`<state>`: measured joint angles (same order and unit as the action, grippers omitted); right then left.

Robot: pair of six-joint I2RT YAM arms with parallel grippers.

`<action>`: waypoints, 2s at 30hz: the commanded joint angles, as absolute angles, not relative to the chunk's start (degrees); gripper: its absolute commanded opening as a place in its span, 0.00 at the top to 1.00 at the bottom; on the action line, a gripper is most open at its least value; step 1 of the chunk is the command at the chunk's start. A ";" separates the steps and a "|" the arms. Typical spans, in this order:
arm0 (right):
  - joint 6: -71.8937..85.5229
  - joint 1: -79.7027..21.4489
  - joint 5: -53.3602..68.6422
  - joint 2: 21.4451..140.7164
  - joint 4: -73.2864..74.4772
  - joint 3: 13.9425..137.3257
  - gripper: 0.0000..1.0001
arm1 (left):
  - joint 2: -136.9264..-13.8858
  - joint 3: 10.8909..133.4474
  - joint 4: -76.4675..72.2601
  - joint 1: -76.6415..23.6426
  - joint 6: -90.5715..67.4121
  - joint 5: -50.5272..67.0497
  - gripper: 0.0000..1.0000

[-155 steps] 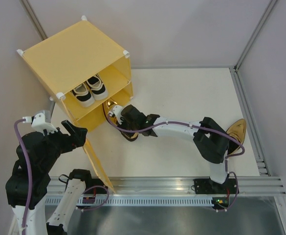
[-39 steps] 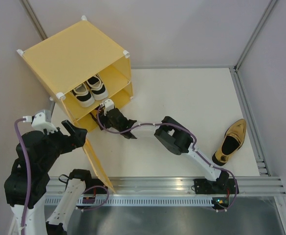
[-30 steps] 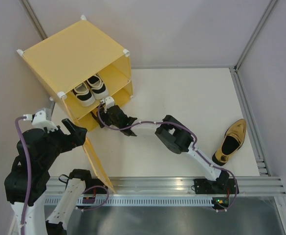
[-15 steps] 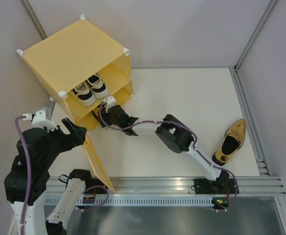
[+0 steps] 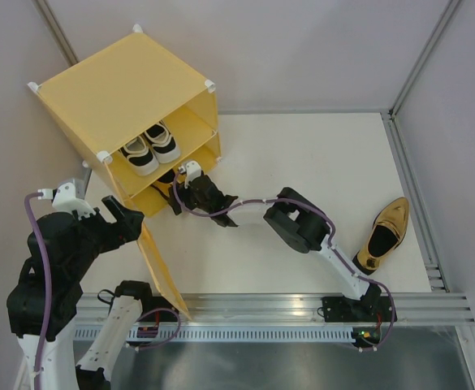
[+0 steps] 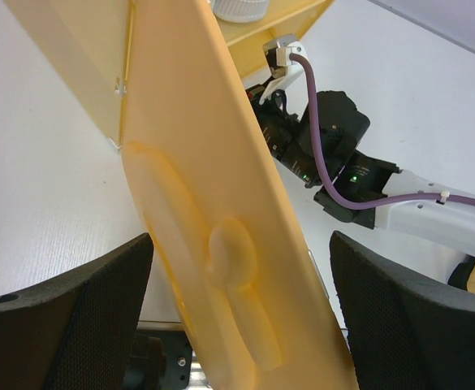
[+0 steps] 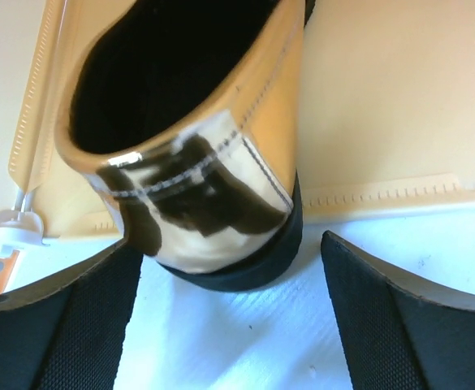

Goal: Place and organize the shoes in the shoe cabinet

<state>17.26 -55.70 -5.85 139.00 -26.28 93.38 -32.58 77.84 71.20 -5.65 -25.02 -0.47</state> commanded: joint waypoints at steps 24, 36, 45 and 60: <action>18.02 -55.55 -5.54 131.92 -30.85 85.07 0.58 | -31.29 78.49 72.16 -5.62 -23.47 -2.11 0.09; 17.75 -55.55 -6.24 135.44 -27.87 92.28 0.63 | -31.29 78.49 72.33 -5.62 -23.20 -2.28 0.09; 18.72 -55.11 -7.82 139.13 -24.97 97.64 0.62 | -31.20 78.22 72.33 -5.62 -23.12 -2.46 0.08; 20.92 -53.61 -11.07 141.24 -22.59 100.90 0.61 | -31.11 78.05 72.33 -5.63 -23.20 -2.46 0.08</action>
